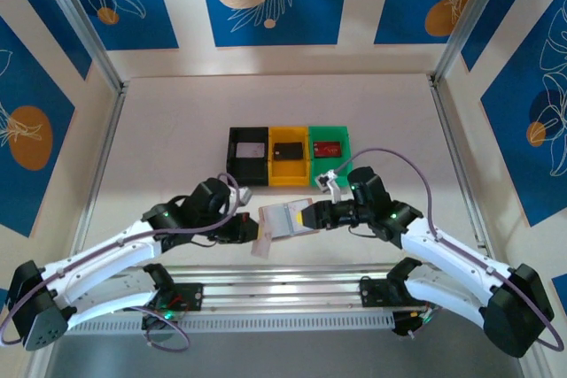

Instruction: Take the credit cards out of the card holder

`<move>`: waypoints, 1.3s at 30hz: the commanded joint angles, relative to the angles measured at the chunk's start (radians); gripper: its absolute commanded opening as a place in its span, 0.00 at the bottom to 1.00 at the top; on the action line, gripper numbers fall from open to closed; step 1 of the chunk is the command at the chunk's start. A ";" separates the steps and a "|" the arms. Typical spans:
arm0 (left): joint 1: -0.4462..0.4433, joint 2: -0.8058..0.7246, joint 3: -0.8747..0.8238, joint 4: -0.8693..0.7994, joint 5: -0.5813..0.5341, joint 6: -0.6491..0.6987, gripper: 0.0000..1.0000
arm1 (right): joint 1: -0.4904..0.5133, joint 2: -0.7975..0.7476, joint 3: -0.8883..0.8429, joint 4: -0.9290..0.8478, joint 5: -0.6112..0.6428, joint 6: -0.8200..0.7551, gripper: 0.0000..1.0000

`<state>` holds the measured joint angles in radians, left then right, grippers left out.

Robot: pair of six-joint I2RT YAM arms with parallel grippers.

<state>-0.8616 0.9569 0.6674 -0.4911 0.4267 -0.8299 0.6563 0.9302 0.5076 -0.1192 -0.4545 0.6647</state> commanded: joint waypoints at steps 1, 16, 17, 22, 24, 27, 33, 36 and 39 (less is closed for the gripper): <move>0.005 0.021 0.069 -0.184 0.144 0.152 0.00 | 0.023 0.036 0.027 0.031 -0.118 -0.085 0.43; -0.005 0.075 0.159 -0.235 0.284 0.282 0.00 | 0.168 0.166 -0.007 0.280 -0.236 -0.152 0.37; -0.005 0.080 0.162 -0.236 0.286 0.287 0.00 | 0.174 0.170 -0.003 0.287 -0.244 -0.155 0.36; -0.007 0.097 0.191 -0.238 0.285 0.299 0.00 | 0.204 0.191 0.002 0.289 -0.249 -0.175 0.33; -0.007 0.103 0.199 -0.235 0.289 0.302 0.00 | 0.206 0.204 -0.001 0.293 -0.249 -0.178 0.32; -0.009 0.113 0.204 -0.233 0.281 0.305 0.00 | 0.211 0.220 -0.003 0.317 -0.262 -0.170 0.32; -0.008 0.128 0.208 -0.211 0.283 0.308 0.00 | 0.216 0.231 0.002 0.317 -0.248 -0.178 0.29; -0.009 0.142 0.219 -0.216 0.274 0.322 0.00 | 0.217 0.238 0.006 0.315 -0.251 -0.183 0.23; -0.008 0.157 0.232 -0.220 0.262 0.336 0.00 | 0.217 0.243 0.007 0.312 -0.250 -0.187 0.19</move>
<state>-0.8658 1.1023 0.8616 -0.7231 0.6918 -0.5346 0.8665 1.1664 0.5098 0.1795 -0.6804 0.4980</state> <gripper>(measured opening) 0.050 0.200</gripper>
